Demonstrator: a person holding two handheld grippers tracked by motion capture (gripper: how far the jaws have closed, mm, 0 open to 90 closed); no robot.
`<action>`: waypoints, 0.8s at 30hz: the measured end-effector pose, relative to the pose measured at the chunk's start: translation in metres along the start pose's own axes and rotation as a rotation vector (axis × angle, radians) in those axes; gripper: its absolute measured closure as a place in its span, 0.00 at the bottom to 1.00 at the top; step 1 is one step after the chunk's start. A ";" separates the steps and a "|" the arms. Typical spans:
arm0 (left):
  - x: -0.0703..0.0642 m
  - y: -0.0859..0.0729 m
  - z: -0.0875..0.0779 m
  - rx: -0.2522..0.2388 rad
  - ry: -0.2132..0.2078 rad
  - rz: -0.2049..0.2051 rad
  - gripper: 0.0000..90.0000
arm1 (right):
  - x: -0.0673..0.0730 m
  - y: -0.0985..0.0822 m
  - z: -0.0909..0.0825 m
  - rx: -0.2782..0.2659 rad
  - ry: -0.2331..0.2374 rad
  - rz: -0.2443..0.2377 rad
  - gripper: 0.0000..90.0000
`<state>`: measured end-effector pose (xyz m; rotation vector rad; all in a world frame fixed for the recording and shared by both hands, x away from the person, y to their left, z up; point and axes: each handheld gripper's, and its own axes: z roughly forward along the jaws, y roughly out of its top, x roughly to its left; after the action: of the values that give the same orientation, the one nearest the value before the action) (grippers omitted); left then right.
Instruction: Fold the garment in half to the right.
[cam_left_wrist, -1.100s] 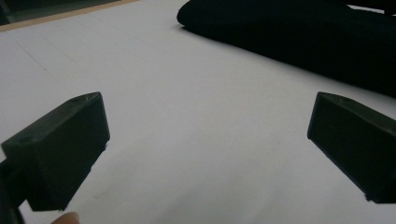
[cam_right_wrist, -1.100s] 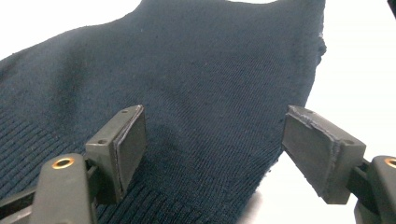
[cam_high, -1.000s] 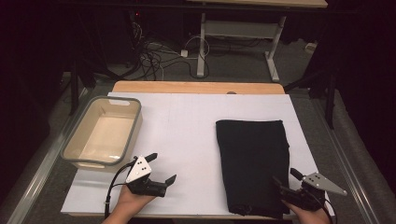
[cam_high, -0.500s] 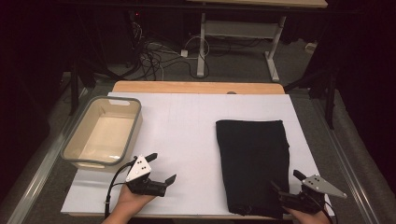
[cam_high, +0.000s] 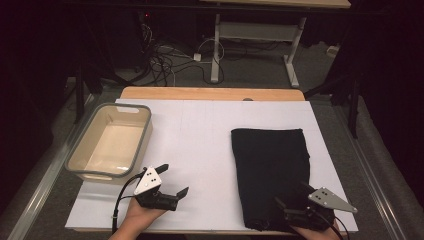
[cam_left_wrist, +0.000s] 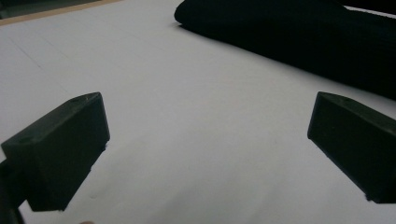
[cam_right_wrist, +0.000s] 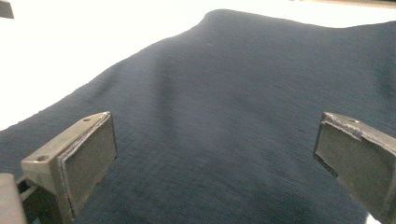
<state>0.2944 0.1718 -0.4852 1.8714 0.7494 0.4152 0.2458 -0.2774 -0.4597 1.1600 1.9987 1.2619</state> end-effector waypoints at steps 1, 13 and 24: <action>0.000 0.000 0.000 0.000 -0.001 0.001 0.00 | 0.004 0.001 0.001 -0.001 0.009 -0.006 0.00; 0.000 0.000 0.000 -0.001 0.000 0.005 0.00 | 0.053 0.002 0.009 0.026 0.121 -0.074 0.20; 0.000 0.000 0.000 0.000 -0.001 0.006 0.00 | 0.092 0.003 0.011 0.055 0.196 -0.128 0.47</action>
<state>0.2941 0.1717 -0.4852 1.8739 0.7424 0.4181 0.2084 -0.1924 -0.4590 0.9475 2.2241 1.3056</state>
